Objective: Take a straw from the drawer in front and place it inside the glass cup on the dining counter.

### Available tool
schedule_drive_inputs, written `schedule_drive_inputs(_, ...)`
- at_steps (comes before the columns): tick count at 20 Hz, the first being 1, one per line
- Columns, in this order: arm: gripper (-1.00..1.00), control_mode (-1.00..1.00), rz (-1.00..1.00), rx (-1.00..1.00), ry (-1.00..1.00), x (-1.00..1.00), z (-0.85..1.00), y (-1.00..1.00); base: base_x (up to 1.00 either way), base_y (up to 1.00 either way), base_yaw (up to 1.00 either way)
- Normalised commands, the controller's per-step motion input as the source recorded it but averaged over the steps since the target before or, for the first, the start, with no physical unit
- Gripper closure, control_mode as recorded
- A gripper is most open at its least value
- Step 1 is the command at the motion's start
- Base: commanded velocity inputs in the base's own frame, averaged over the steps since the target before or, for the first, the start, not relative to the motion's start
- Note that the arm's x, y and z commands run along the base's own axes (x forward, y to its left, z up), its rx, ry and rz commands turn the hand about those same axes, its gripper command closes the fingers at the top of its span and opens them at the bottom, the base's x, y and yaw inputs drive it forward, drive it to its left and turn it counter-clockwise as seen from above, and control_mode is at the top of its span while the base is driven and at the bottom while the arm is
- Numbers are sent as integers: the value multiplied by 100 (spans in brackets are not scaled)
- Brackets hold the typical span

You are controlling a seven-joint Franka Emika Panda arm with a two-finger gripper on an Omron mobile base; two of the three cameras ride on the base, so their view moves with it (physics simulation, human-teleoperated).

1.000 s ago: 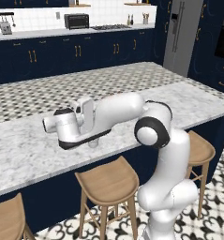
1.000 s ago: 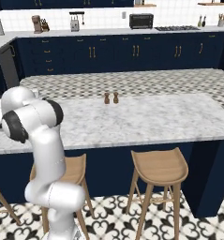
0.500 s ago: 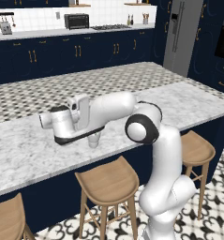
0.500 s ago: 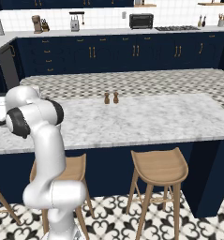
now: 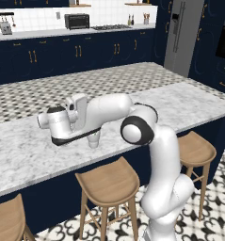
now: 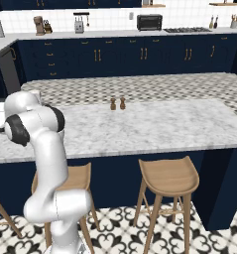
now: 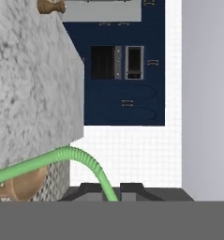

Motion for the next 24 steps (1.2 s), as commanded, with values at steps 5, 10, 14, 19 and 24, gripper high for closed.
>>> schedule_drive_inputs(5, 100, -100, -1, 0, -12, 0, 18, 0, 0, 0, 0)
schedule_drive_inputs(10, 100, -100, -4, 0, -5, -18, 13, 0, 0, 0, 0)
schedule_drive_inputs(14, 100, -100, -6, 0, -2, -2, 0, 0, 0, 0, 0)
schedule_drive_inputs(19, 100, -100, -4, 0, 0, 0, -7, 0, 0, 0, 0)
schedule_drive_inputs(24, 100, -100, -7, 0, 0, -13, -2, 0, 0, 0, 0)
